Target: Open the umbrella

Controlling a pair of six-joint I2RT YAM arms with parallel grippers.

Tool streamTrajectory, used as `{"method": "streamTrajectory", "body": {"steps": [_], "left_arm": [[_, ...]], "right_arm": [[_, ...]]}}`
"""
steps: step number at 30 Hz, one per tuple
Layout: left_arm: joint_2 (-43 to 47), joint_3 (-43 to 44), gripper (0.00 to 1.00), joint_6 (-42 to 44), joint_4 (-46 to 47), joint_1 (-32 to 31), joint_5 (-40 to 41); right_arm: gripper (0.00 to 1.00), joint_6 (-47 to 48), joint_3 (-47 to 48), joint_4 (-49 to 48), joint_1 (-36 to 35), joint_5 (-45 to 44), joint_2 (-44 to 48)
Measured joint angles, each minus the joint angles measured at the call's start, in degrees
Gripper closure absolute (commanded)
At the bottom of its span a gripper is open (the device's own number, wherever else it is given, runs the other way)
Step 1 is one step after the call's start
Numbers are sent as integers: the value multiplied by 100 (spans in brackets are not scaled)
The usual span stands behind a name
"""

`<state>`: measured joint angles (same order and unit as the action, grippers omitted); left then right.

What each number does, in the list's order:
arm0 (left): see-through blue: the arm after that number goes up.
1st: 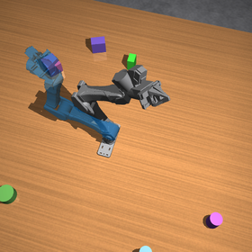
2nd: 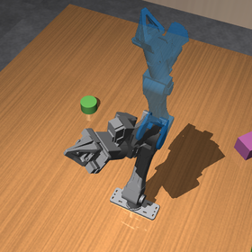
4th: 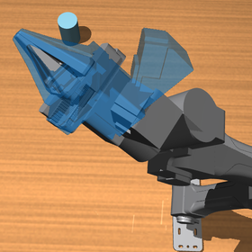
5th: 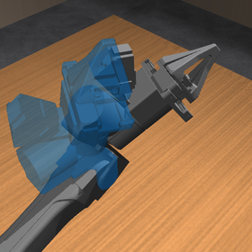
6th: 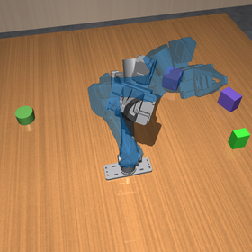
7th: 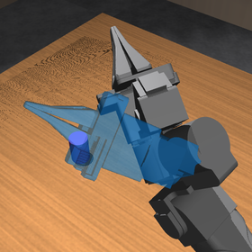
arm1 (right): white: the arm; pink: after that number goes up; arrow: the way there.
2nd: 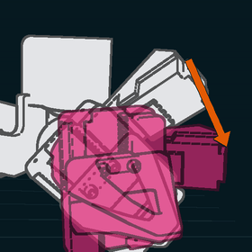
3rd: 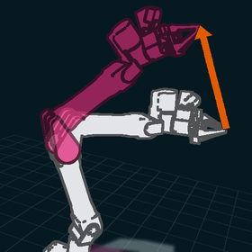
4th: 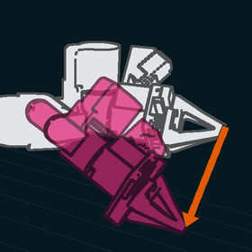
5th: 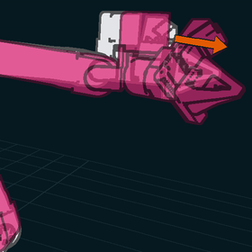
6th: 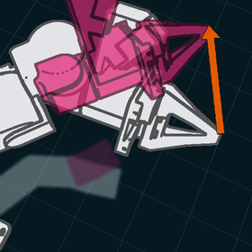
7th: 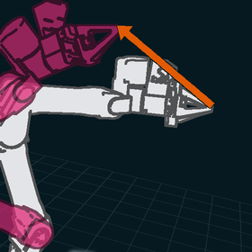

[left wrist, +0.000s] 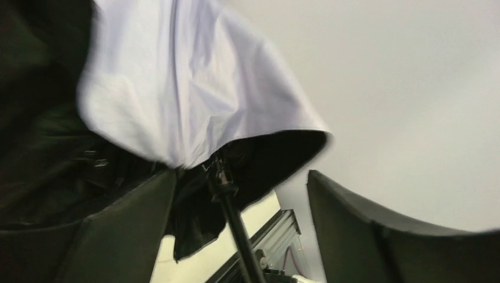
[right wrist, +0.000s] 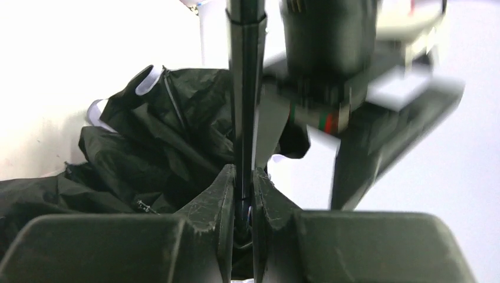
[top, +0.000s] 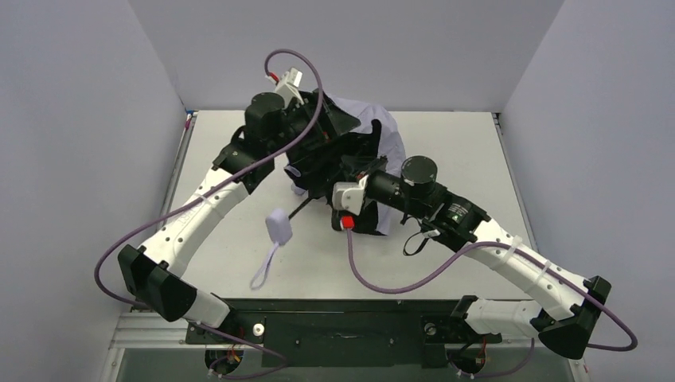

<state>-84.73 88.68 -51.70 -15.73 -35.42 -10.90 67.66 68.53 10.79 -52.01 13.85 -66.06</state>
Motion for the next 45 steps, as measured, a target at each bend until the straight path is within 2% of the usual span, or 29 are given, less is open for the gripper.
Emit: {"method": "streamTrajectory", "body": {"steps": [5,11,14,17,22,24,26,30,35,42,44,45], "left_arm": [[125,164,3,675,337,874,-876],[181,479,3,1134,892,1589,-1709],[323,356,3,1198,1325,1991,-1814],[531,223,3,1434,1515,2347,-1786],[774,232,3,2304,1333,2424,-1744],[850,232,3,2763,1209,2409,-1799],[914,232,3,3287,1067,2343,-1871],[922,431,3,4513,431,1915,-1939],[863,822,3,6142,-487,651,-1821],[765,835,1,6752,-721,439,-1939],[820,520,8,6808,-533,435,-2103],[868,304,15,6839,-404,422,-2170]], "right_arm": [[100,-1740,26,-254,575,-48,184],[100,-3635,92,-962,1366,-291,361],[100,-4588,356,-1193,2004,-448,310],[100,-5803,944,-1388,3047,-662,118],[100,-8327,1397,-1805,4972,-765,-28],[100,-9112,1228,-2006,5202,-713,-13],[100,-9567,1045,-2092,5036,-660,-28],[100,-9643,979,-1928,3921,-669,-267],[100,-8756,1036,-1349,2756,-909,-382],[100,-6885,1198,-363,1731,-1464,-334],[100,-6572,1248,-59,1661,-1521,-321],[100,-6454,1250,79,1661,-1532,-304]]}}
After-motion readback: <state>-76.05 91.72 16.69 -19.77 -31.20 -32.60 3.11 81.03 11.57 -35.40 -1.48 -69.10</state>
